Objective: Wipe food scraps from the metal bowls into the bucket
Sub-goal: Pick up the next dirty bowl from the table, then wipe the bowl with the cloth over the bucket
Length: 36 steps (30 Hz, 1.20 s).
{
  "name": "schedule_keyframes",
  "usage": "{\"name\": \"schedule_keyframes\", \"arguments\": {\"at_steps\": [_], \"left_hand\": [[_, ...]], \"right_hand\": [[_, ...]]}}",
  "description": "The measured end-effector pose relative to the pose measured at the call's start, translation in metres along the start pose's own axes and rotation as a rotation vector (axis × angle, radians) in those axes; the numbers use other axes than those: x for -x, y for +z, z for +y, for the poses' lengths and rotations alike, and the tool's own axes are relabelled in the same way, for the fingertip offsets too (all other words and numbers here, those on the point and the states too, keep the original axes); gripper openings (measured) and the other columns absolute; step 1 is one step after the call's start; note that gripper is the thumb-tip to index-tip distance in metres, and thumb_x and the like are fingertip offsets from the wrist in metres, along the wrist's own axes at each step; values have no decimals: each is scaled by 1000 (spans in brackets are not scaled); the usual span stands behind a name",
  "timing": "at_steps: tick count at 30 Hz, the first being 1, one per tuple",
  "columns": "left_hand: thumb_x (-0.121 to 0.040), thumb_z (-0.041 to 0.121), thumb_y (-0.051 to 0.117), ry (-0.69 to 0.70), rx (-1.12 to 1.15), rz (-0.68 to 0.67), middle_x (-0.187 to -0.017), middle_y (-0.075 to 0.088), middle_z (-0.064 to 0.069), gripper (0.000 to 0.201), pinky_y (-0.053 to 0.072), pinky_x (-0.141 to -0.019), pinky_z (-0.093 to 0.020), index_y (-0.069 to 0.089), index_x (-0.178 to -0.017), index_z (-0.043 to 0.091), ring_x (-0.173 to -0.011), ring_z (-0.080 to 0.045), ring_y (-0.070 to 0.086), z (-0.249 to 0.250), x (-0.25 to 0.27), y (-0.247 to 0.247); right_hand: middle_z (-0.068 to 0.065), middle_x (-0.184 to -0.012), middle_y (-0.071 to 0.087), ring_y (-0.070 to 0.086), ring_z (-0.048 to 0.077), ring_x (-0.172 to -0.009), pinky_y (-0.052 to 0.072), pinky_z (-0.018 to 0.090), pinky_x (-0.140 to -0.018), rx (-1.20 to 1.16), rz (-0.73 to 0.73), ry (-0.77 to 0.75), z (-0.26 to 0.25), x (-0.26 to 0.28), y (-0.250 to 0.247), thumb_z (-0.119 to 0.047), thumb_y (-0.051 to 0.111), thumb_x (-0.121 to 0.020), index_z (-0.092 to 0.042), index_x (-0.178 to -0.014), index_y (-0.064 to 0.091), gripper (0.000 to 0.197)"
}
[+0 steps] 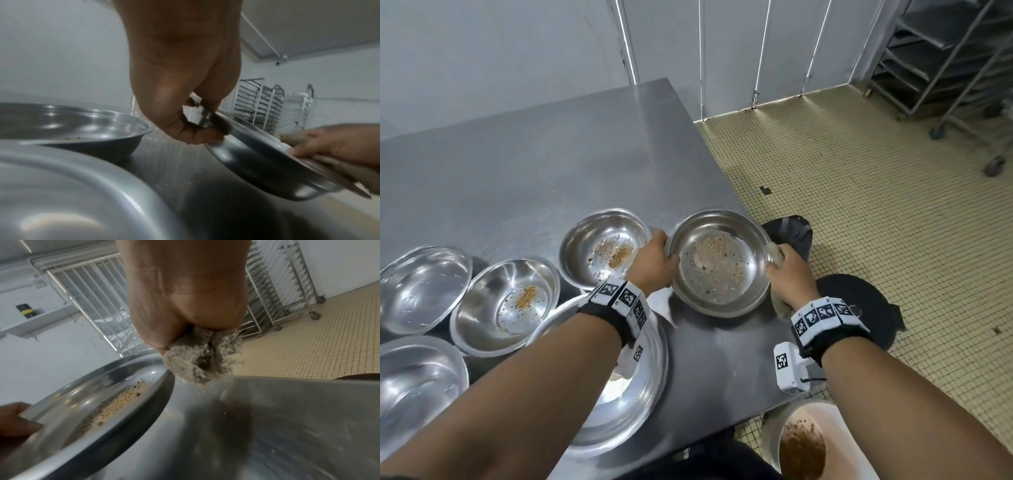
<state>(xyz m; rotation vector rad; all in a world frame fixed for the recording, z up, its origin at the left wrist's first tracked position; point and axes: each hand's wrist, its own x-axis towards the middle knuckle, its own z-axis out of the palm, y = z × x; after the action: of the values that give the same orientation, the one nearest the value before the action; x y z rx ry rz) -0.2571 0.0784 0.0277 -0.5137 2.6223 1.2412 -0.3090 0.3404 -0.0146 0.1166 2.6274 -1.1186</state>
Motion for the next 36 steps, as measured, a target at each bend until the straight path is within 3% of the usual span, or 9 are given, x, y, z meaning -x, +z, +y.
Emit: {"name": "schedule_keyframes", "arguments": {"at_steps": [4, 7, 13, 17, 19, 21, 26, 30, 36], "left_hand": [[-101, 5, 50, -67, 306, -76, -106, 64, -20, 39, 61, -61, -35, 40, -133, 25, -82, -36, 74, 14, 16, 4], [-101, 3, 49, -31, 382, -115, -106, 65, -15, 47, 62, -62, -37, 41, -139, 30, -81, -32, 75, 20, 30, 6], [-101, 3, 47, 137, 376, -125, -106, 68, -16, 46, 62, -58, -39, 44, -138, 31, -70, -29, 77, 24, 59, 7], [-102, 5, 50, 233, 325, -157, -107, 69, -14, 45, 65, -67, -49, 47, -139, 30, -76, -27, 76, 21, 82, 12], [-100, 8, 53, 263, 285, -166, -107, 71, -10, 45, 63, -71, -56, 50, -139, 33, -79, -30, 76, 17, 94, 15], [-98, 9, 54, 304, 251, -171, -104, 71, -8, 45, 61, -66, -60, 53, -135, 34, -80, -37, 74, 14, 106, 22], [-99, 8, 51, 391, 96, -240, -103, 67, 0, 49, 58, -49, -33, 50, -141, 33, -74, -26, 71, 16, 147, 54], [-100, 8, 49, 405, 74, -305, -102, 64, 0, 46, 54, -47, -26, 48, -141, 31, -70, -22, 69, 19, 174, 83], [-97, 19, 51, 434, 17, -306, -106, 65, 8, 39, 64, -71, -50, 50, -131, 39, -84, -24, 71, 26, 192, 114]], "right_hand": [[-4, -91, 66, 64, 17, -83, 55, 42, -81, -51, 55, -25, 4, 8, -16, -28, 54, -100, -23, -106, 60, 10], [-4, -92, 66, 65, 16, -84, 55, 42, -80, -57, 76, -50, 9, 21, -26, -32, 54, -100, -25, -105, 62, 12], [0, -88, 65, 64, 17, -82, 55, 38, -76, -49, 258, -79, 14, 69, -45, -36, 51, -104, -18, -101, 64, 22], [-2, -92, 65, 64, 16, -86, 49, 28, -70, -92, 294, -40, 21, 116, -51, -34, 53, -104, -19, -101, 62, 17], [-7, -98, 65, 63, 12, -91, 50, 29, -76, -117, 290, -2, 29, 143, -50, -36, 53, -104, -23, -110, 62, 17], [-9, -97, 65, 62, 9, -89, 46, 25, -71, -97, 290, 37, 42, 168, -48, -38, 54, -104, -24, -108, 61, 16], [-9, -92, 61, 57, 4, -83, 38, 21, -63, -70, 314, 148, 85, 233, -43, -35, 55, -105, -24, -100, 60, 14], [-5, -90, 64, 58, 9, -81, 39, 24, -62, -9, 334, 215, 114, 267, -51, -38, 54, -105, -22, -96, 62, 20], [2, -85, 66, 61, 19, -73, 52, 35, -64, -61, 396, 254, 134, 293, -69, -40, 47, -106, -20, -93, 61, 27]]}}
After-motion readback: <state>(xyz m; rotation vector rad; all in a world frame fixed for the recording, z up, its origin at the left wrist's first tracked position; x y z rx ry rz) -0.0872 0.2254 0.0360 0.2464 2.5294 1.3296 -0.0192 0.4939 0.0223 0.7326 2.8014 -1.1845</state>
